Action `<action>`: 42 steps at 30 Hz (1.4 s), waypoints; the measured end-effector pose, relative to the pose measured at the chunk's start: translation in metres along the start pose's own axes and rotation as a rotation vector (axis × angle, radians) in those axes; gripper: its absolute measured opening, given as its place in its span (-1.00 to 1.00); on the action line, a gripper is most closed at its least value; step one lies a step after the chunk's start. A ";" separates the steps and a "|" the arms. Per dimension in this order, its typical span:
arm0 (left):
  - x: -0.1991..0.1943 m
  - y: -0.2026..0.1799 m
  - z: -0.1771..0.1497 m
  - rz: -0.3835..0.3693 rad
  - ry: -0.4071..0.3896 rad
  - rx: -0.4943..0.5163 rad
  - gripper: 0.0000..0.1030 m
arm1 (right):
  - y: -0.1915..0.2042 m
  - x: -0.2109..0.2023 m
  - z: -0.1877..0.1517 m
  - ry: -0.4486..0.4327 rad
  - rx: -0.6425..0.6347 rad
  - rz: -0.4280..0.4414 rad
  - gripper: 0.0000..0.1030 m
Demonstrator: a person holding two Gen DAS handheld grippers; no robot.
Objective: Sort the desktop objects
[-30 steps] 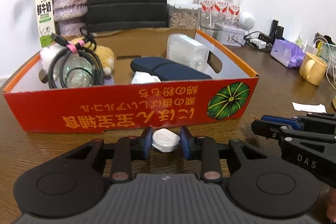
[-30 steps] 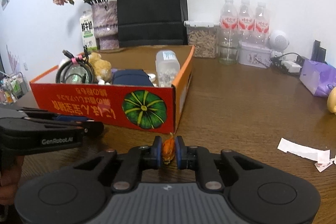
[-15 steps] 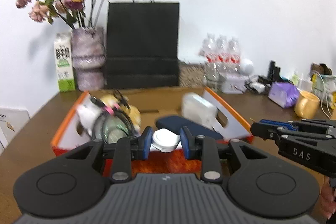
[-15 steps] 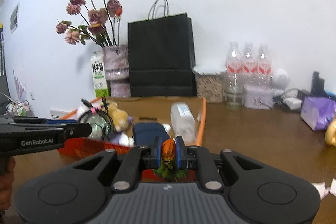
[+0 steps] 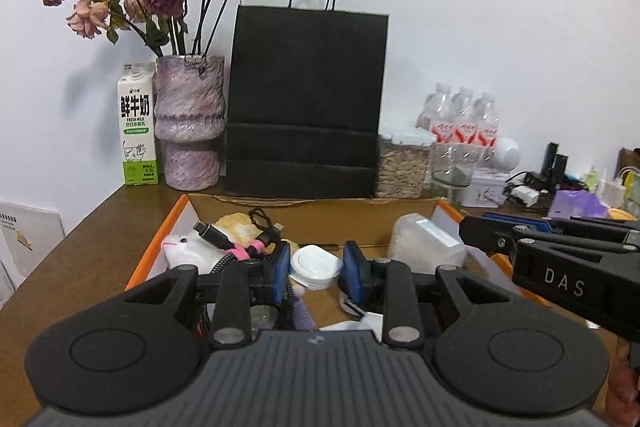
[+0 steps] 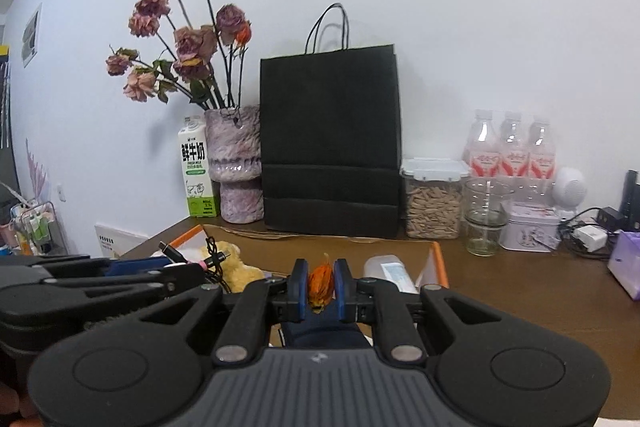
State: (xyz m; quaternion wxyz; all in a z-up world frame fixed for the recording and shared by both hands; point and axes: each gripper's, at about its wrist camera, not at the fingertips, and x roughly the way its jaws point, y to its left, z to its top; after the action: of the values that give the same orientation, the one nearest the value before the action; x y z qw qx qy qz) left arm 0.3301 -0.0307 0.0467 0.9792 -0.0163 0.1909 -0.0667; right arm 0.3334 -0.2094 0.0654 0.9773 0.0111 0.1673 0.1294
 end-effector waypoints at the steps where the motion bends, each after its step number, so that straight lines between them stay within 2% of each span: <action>1: 0.004 0.001 -0.001 0.003 0.004 0.000 -0.43 | 0.001 0.006 -0.001 0.006 -0.001 0.002 -0.76; 8: 0.029 0.004 -0.013 0.020 0.054 0.028 -0.43 | -0.009 0.034 -0.016 0.073 0.010 -0.009 -0.76; 14: 0.033 0.002 -0.019 0.025 0.065 0.052 -0.42 | -0.012 0.037 -0.023 0.096 0.013 -0.011 -0.73; 15: 0.032 0.002 -0.019 0.035 0.060 0.056 -0.40 | -0.012 0.038 -0.022 0.100 0.014 -0.009 -0.72; 16: 0.030 0.001 -0.019 0.050 0.050 0.063 -0.24 | -0.012 0.037 -0.022 0.102 0.021 -0.009 -0.68; 17: 0.029 0.001 -0.019 0.065 0.042 0.067 0.12 | -0.012 0.036 -0.022 0.101 0.026 -0.007 -0.45; 18: 0.026 0.001 -0.018 0.083 0.030 0.068 0.30 | -0.013 0.035 -0.022 0.100 0.035 -0.004 -0.27; 19: 0.023 0.002 -0.017 0.095 0.013 0.066 0.54 | -0.014 0.034 -0.022 0.094 0.047 -0.001 0.21; 20: 0.020 0.003 -0.016 0.113 -0.003 0.060 0.63 | -0.016 0.033 -0.021 0.088 0.057 -0.001 0.63; 21: 0.018 0.005 -0.015 0.125 -0.017 0.051 0.72 | -0.017 0.031 -0.021 0.074 0.064 -0.012 0.78; 22: 0.015 0.008 -0.013 0.142 -0.025 0.036 1.00 | -0.017 0.029 -0.020 0.063 0.065 -0.023 0.91; 23: 0.013 0.010 -0.011 0.156 -0.036 0.022 1.00 | -0.019 0.027 -0.019 0.053 0.070 -0.029 1.00; 30: -0.005 0.016 -0.004 0.138 -0.063 0.005 1.00 | -0.017 0.013 -0.012 0.031 0.072 -0.028 1.00; 42: -0.051 0.021 -0.009 0.104 -0.052 0.014 1.00 | 0.004 -0.028 -0.012 0.023 0.034 -0.011 1.00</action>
State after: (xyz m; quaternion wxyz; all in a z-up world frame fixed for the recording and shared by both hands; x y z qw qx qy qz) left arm 0.2826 -0.0028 0.0567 0.9861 -0.0014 0.1654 -0.0163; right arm 0.3026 -0.2129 0.0636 0.9757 0.0253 0.1808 0.1210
